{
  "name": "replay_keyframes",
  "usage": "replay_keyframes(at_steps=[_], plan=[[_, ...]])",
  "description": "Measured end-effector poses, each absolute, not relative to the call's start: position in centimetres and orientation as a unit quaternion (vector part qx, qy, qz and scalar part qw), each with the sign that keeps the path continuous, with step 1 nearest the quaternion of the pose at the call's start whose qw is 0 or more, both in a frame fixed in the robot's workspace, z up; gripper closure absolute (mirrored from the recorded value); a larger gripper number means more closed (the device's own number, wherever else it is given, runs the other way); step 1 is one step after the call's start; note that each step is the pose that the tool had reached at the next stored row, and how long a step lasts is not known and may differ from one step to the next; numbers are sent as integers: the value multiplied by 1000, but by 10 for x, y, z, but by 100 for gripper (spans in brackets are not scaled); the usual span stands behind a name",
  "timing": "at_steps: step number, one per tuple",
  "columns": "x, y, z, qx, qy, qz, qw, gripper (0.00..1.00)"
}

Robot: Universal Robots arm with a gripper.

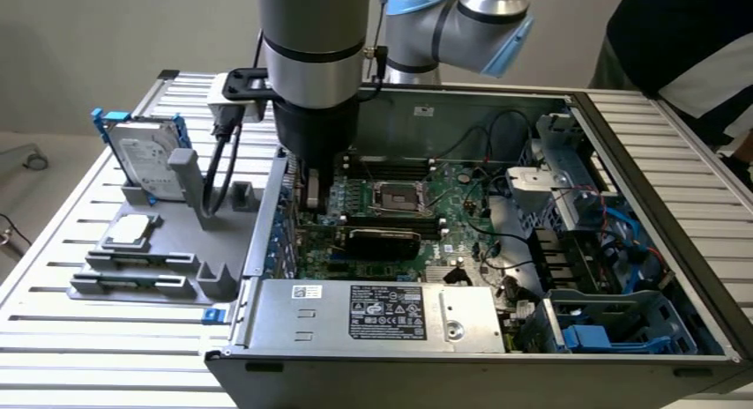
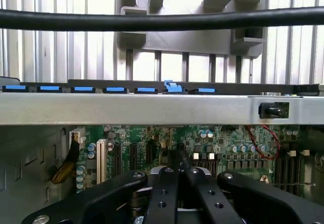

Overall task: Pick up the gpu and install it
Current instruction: 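Press down on the gpu until it lock into place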

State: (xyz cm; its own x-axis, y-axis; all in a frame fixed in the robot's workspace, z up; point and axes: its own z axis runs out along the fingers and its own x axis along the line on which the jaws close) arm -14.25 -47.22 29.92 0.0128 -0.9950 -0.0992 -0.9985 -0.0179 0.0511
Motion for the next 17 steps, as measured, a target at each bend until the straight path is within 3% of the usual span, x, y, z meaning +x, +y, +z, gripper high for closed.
replay_keyframes(at_steps=[17], plan=[[-143,-476,305,-713,699,52,2,89]])
